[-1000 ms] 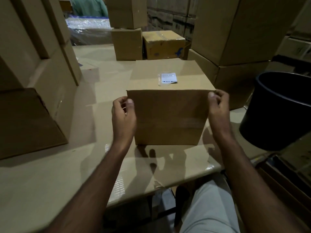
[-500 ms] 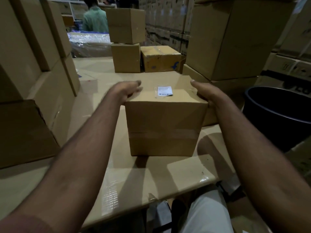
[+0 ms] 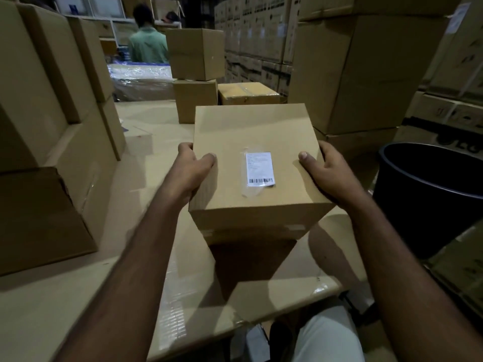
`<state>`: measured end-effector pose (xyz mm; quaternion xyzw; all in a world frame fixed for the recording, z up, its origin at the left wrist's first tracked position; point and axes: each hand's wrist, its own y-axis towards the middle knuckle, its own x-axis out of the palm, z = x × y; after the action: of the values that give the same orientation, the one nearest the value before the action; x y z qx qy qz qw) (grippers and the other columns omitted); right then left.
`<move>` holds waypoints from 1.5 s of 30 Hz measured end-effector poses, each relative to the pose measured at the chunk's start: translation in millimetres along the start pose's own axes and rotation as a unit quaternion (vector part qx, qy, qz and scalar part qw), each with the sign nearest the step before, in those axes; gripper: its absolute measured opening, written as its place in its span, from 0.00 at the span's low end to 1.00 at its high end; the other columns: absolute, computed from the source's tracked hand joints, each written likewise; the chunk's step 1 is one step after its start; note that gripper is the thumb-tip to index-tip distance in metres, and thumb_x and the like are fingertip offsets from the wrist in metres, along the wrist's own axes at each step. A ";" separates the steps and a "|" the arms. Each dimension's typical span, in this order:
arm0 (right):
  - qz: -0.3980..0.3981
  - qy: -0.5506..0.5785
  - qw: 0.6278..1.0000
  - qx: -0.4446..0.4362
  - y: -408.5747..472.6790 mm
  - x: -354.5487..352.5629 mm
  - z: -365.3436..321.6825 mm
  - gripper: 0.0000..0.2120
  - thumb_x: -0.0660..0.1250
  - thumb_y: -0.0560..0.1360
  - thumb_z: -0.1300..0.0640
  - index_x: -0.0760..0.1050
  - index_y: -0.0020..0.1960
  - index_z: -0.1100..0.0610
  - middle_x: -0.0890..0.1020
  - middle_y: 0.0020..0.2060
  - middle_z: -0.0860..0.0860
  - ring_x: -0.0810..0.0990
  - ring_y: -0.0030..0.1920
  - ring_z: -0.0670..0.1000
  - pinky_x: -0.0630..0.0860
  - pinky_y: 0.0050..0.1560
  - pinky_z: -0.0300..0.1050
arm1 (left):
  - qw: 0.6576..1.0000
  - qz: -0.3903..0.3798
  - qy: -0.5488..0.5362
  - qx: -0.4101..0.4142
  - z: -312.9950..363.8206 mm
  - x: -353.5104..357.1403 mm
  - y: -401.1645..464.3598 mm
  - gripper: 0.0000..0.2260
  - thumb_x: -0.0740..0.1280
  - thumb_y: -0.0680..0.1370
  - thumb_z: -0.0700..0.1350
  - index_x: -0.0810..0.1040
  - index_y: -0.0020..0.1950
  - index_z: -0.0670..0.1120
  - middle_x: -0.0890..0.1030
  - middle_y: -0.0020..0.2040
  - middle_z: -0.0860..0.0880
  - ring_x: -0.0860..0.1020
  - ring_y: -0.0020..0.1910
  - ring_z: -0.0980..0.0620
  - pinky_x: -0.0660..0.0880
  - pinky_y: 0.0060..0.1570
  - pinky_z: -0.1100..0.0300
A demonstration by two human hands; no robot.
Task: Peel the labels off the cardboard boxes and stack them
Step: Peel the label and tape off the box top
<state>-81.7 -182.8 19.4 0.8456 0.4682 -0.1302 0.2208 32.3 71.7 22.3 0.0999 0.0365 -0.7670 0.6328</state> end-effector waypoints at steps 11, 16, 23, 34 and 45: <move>0.016 0.001 0.998 -0.064 -16.0 2.5 25.3 0.34 0.68 0.79 0.49 0.54 0.79 0.47 0.69 0.72 0.50 0.72 0.68 0.51 0.72 0.67 0.58 | 0.975 0.123 0.163 0.085 -6.0 17.2 -18.8 0.30 0.59 0.83 0.55 0.49 0.81 0.51 0.65 0.72 0.36 0.73 0.64 0.36 0.70 0.59 0.51; 0.003 -0.006 0.998 -0.070 -12.9 1.9 24.9 0.35 0.67 0.79 0.49 0.52 0.79 0.46 0.70 0.69 0.47 0.73 0.66 0.51 0.74 0.65 0.57 | 0.936 0.136 0.284 0.157 -0.7 23.9 -16.6 0.28 0.54 0.84 0.50 0.48 0.82 0.54 0.62 0.71 0.38 0.75 0.58 0.39 0.73 0.51 0.49; -0.004 0.002 0.997 -0.074 -10.0 1.4 25.4 0.35 0.66 0.79 0.48 0.51 0.80 0.46 0.70 0.70 0.48 0.74 0.65 0.52 0.75 0.64 0.59 | 0.893 0.170 0.363 0.207 20.2 31.6 24.2 0.21 0.58 0.82 0.47 0.65 0.75 0.46 0.52 0.80 0.38 0.58 0.77 0.37 0.72 0.66 0.41; 0.000 0.011 0.998 -0.062 -8.7 4.2 27.1 0.35 0.66 0.79 0.50 0.50 0.80 0.47 0.69 0.65 0.44 0.73 0.64 0.50 0.73 0.61 0.50 | 0.865 0.133 0.411 0.256 30.8 28.8 57.8 0.24 0.55 0.83 0.53 0.63 0.78 0.46 0.62 0.78 0.42 0.55 0.78 0.40 0.64 0.70 0.42; 0.182 -0.200 0.942 -0.202 -18.0 27.4 -16.3 0.25 0.66 0.77 0.58 0.66 0.73 0.55 0.70 0.70 0.56 0.68 0.68 0.56 0.68 0.66 0.56 | 0.869 0.132 0.412 0.239 30.8 31.1 56.0 0.23 0.54 0.84 0.54 0.61 0.78 0.48 0.61 0.78 0.43 0.65 0.71 0.37 0.71 0.62 0.44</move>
<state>-82.3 -146.3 17.4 0.8109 0.2692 -0.1569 0.4954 78.2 25.1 50.2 0.5590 0.0961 -0.5510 0.6121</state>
